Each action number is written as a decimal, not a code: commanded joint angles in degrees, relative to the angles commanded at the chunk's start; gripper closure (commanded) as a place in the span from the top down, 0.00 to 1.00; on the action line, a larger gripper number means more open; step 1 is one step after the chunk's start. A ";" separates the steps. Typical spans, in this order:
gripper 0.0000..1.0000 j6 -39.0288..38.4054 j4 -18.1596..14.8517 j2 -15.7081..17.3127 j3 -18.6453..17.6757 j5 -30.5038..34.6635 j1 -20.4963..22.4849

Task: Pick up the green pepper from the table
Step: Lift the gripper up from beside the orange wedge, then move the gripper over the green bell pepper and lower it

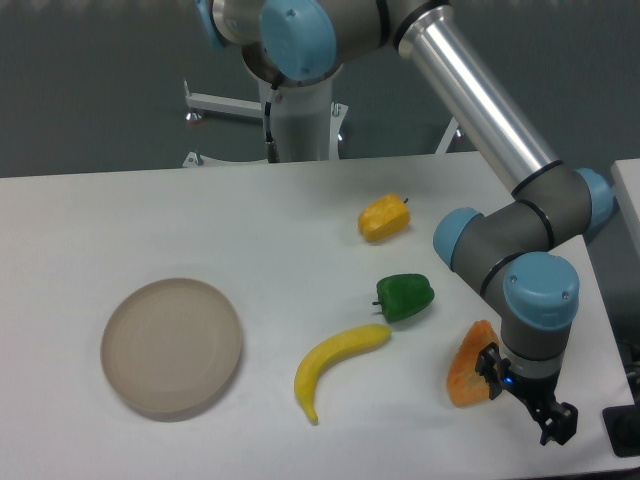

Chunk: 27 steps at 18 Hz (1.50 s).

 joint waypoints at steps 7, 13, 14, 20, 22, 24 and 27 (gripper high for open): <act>1.00 -0.09 -11.95 6.23 -2.63 -2.46 -0.09; 1.00 0.96 -17.22 13.18 -12.73 -1.85 -1.05; 1.00 1.31 -17.67 13.62 -13.09 -2.02 -1.05; 1.00 6.23 -17.59 16.52 -20.82 -0.45 -1.93; 1.00 7.55 -17.32 17.23 -22.85 2.71 -2.63; 1.00 7.55 -16.97 17.23 -23.73 3.07 -2.99; 1.00 7.64 -17.06 17.49 -24.52 3.68 -2.99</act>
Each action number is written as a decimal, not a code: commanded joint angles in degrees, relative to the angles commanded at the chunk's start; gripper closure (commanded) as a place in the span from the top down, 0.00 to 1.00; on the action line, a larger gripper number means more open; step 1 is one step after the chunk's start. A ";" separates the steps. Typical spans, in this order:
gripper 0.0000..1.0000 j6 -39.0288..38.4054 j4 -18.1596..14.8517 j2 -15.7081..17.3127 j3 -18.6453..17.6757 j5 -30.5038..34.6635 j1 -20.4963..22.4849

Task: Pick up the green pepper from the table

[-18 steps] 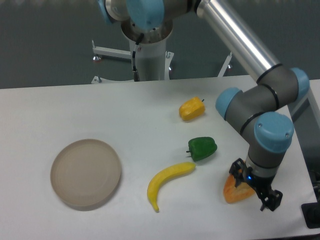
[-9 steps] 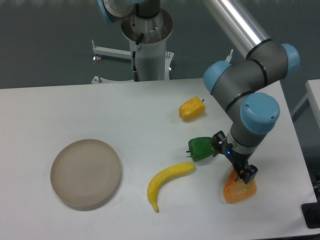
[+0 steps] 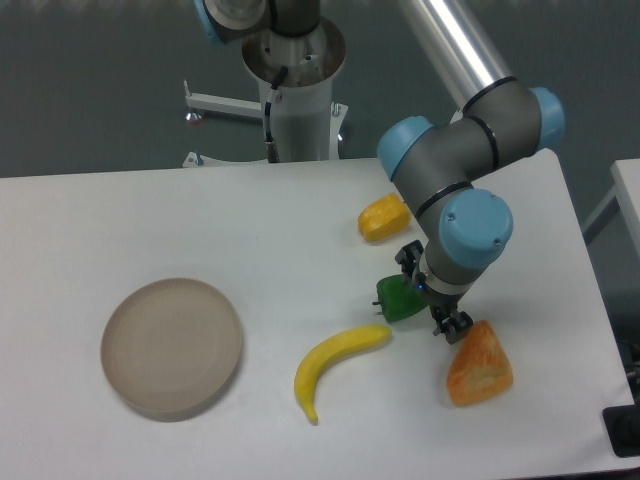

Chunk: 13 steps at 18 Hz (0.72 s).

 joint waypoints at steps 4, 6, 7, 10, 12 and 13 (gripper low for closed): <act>1.00 0.09 0.18 0.53 -2.20 1.59 -0.09; 1.00 0.70 0.18 0.62 -2.64 1.67 -0.09; 1.00 0.96 0.18 0.70 -2.99 1.68 -0.09; 1.00 1.06 1.40 0.88 -4.04 1.68 -0.18; 1.00 1.14 3.59 0.97 -5.53 1.68 -0.18; 1.00 1.32 4.47 1.06 -6.32 1.68 -0.18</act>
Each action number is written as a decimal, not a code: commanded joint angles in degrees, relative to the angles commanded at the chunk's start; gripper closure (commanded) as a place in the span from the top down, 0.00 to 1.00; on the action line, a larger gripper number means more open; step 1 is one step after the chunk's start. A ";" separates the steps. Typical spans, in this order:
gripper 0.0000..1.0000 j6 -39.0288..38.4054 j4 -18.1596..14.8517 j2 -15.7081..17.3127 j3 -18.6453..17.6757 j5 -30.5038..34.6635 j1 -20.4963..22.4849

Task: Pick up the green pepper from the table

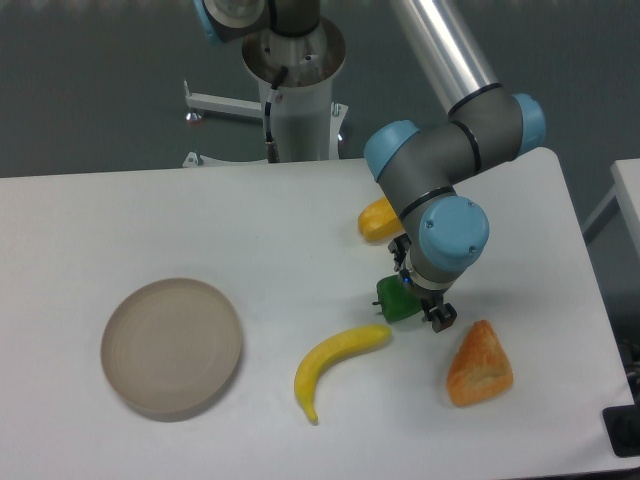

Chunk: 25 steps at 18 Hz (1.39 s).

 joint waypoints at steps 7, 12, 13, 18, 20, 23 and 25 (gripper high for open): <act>1.00 1.23 0.19 0.26 -0.97 0.09 0.00; 1.00 1.14 0.27 0.26 -2.20 0.09 -0.09; 1.00 1.14 0.36 0.26 -2.38 0.09 -0.09; 0.97 0.97 0.53 -0.09 -2.73 0.09 -0.61; 0.74 1.06 0.54 -0.26 -2.56 0.09 -0.62; 0.53 1.23 0.45 -0.26 -2.21 0.00 -0.62; 0.47 1.23 0.36 -0.18 -1.94 0.00 -0.62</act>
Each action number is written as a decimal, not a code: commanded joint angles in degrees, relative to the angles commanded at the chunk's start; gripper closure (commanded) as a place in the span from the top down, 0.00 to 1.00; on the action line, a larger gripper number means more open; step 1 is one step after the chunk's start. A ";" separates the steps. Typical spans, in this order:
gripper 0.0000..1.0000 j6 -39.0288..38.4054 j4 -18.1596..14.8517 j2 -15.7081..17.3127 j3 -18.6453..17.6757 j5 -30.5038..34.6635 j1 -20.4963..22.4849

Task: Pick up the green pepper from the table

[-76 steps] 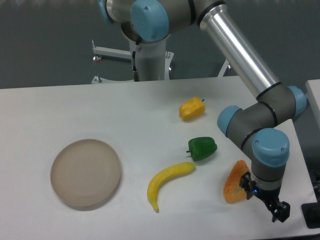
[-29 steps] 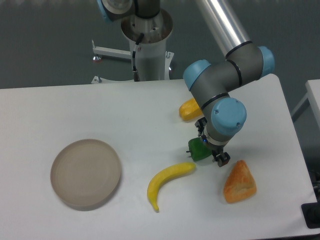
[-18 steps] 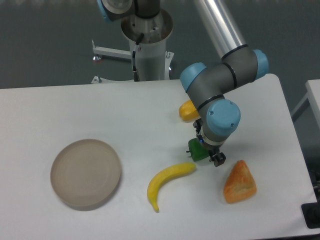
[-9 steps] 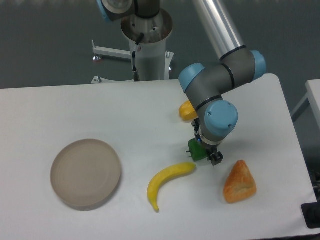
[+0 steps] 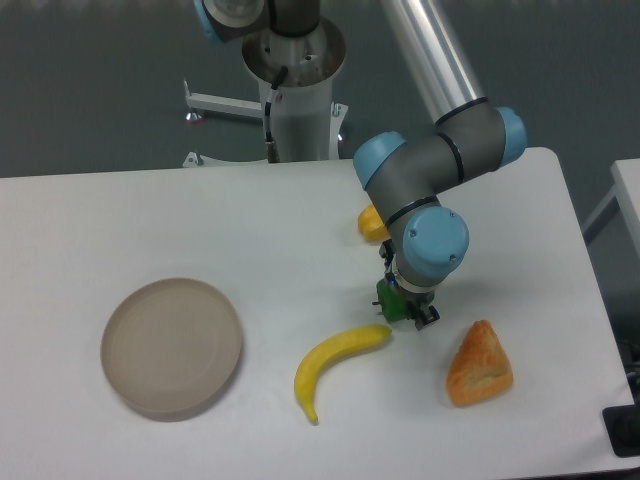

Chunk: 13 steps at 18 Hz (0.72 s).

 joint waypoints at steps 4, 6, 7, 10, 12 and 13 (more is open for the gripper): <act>0.44 0.09 -0.44 0.35 0.88 -0.09 0.52; 0.44 0.09 -0.70 0.35 2.63 -0.88 0.61; 0.44 0.09 -1.14 0.27 3.86 -1.23 0.62; 0.44 0.00 -1.23 0.18 6.41 -5.17 1.58; 0.44 0.00 -1.32 0.44 7.73 -8.60 3.50; 0.44 -0.09 -1.23 0.44 8.43 -10.27 4.04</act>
